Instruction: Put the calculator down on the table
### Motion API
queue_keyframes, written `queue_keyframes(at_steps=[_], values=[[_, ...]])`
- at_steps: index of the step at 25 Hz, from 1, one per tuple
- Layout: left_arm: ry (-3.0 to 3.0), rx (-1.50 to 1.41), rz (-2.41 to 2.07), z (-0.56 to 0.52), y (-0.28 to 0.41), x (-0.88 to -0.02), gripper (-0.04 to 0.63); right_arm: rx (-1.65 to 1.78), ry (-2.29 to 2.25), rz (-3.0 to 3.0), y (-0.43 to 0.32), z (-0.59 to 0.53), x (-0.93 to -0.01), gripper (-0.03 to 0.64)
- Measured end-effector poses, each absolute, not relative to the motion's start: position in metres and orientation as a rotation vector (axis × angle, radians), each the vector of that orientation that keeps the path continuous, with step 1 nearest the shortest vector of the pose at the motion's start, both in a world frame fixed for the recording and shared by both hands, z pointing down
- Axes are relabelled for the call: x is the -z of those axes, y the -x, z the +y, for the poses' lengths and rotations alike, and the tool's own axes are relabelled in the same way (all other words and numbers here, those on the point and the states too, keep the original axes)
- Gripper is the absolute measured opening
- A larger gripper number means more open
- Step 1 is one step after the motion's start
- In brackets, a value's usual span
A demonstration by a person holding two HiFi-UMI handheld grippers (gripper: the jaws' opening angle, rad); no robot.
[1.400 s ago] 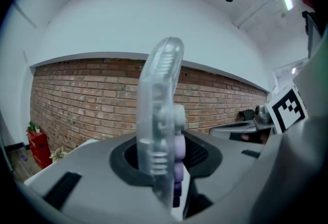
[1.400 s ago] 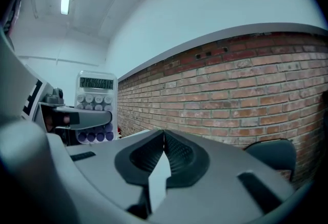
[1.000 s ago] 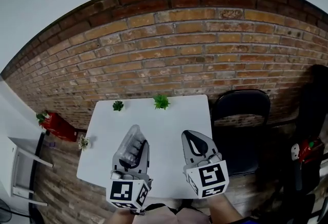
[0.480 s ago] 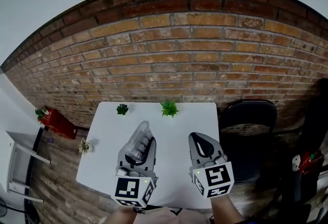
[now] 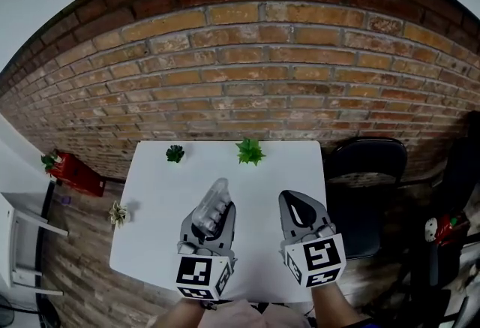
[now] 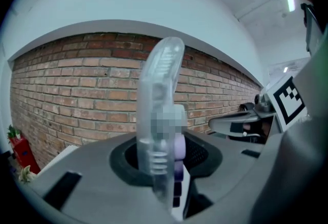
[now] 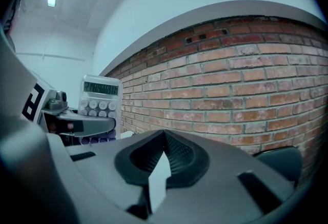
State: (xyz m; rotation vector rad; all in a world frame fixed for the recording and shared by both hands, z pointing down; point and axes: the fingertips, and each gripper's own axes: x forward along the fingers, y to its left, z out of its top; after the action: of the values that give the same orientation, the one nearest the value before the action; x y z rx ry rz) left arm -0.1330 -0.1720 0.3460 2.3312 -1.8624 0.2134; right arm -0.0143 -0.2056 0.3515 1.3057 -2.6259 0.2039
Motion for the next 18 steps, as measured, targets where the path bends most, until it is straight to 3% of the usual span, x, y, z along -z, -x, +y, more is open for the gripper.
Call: queue_keyframes(at_steps=[18], values=[[-2.207, -0.399, -1.601, -0.168, 0.139, -0.469, 0.137, -0.359, -1.329, -2.479, 0.02, -0.192, -0.414, 0.003]])
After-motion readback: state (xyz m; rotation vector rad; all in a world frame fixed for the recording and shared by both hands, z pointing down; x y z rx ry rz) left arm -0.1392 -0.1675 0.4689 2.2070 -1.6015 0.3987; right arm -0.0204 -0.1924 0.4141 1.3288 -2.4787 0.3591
